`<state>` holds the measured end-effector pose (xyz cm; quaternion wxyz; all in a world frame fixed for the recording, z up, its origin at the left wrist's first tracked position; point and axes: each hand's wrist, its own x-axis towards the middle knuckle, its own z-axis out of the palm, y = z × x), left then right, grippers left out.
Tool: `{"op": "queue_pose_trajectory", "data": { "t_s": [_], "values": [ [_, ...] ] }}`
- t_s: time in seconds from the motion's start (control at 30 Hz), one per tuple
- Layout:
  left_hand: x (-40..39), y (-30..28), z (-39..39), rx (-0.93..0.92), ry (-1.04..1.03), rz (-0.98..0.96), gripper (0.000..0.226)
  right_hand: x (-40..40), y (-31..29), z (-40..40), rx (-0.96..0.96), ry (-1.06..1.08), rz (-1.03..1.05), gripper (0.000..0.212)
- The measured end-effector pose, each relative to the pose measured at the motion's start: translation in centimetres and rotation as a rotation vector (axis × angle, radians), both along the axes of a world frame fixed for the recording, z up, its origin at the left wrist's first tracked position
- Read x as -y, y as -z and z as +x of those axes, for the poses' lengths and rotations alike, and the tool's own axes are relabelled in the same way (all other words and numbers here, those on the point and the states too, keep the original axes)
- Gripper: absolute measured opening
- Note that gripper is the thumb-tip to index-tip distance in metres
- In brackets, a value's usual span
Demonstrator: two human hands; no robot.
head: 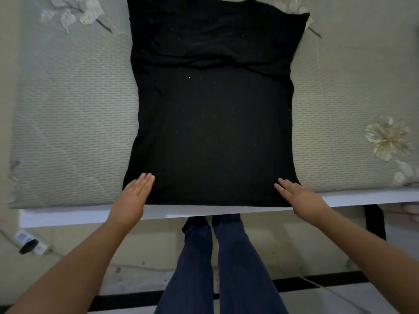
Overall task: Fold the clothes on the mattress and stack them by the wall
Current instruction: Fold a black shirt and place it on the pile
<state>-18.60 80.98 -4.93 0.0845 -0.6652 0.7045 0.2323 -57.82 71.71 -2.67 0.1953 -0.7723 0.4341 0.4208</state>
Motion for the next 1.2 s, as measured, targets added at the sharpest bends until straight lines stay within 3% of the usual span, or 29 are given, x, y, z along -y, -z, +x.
{"op": "queue_pose_trajectory", "data": {
  "t_s": [0.1, 0.2, 0.33, 0.57, 0.83, 1.07, 1.2],
  "values": [
    [-2.2, -2.0, 1.1, -0.074, -0.022, 0.047, 0.079, -1.4, -1.2, -0.2, -0.003, 0.060, 0.168, 0.072],
    [-3.0, -3.9, 2.9, -0.088, -0.178, 0.125, 0.072, -1.1, -2.3, 0.8, -0.015, 0.121, 0.237, 0.066],
    [2.2, -5.5, 3.6, -0.049, -0.184, 0.011, 0.059, 4.3, -4.0, 3.1, -0.022, 0.160, -0.017, 0.067],
    [16.8, -7.0, 2.1, 0.152, -0.067, -0.162, 0.058, 15.3, -6.1, 6.1, 0.018, 0.255, -0.497, 0.054],
    [30.8, -5.5, 2.8, 0.382, -0.048, -0.224, 0.055, 27.6, -3.1, 5.5, 0.241, 0.386, -0.745, 0.050],
    [41.3, -3.2, 4.0, 0.406, -0.084, -0.246, 0.058, 37.4, 0.5, 6.5, 0.154, 0.370, -0.786, 0.051],
    [45.1, -1.5, 4.1, 0.376, -0.098, -0.305, 0.058, 40.9, 2.3, 7.1, 0.126, 0.481, -0.812, 0.053]
  ]
}}
